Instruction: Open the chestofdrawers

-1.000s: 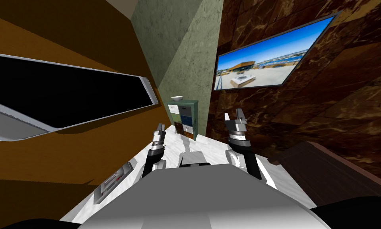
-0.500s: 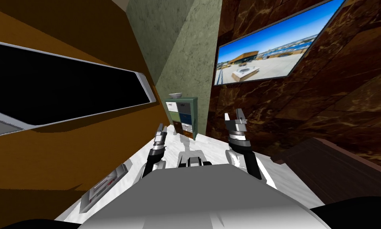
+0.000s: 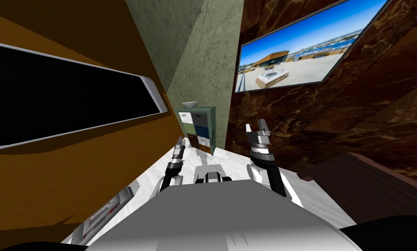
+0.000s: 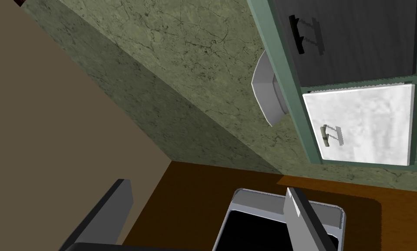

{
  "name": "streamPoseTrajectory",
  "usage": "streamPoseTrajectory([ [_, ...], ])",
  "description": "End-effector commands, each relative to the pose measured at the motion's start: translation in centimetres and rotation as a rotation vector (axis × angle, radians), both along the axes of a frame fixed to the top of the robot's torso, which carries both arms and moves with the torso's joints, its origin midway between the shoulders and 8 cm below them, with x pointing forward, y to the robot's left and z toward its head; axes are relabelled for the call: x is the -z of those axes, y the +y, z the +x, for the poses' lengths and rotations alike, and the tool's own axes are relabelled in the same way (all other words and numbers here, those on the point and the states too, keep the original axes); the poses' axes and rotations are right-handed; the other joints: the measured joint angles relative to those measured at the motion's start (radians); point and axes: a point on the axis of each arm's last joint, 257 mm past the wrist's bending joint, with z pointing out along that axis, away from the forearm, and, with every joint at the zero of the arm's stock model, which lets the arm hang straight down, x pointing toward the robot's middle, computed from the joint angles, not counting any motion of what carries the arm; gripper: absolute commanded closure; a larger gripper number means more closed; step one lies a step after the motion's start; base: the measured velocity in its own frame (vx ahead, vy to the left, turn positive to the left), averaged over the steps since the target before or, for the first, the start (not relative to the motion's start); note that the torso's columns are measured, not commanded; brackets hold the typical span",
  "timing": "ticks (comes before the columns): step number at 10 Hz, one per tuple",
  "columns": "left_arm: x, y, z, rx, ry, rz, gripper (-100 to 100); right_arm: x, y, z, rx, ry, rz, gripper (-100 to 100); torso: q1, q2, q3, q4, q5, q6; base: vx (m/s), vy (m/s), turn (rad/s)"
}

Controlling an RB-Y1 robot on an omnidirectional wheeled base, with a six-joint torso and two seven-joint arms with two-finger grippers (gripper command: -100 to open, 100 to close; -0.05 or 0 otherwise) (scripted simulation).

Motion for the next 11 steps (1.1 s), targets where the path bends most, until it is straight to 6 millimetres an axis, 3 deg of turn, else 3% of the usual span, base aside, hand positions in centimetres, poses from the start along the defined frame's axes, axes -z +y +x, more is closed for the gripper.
streamPoseTrajectory([
  [1,2.1,-0.3,1.0,0.010,0.039,0.004,-100,0.0,0.0,0.0,0.000,0.000,0.000,0,0.000,0.000,0.000,0.000,0.000,0.000,0.117,0.010,-0.053],
  [11,9.1,-1.7,4.0,0.034,0.171,-0.002,-100,0.0,0.0,0.0,0.000,0.000,0.000,0,-0.001,0.000,0.000,0.000,0.000,0.000,0.105,0.006,-0.049],
])
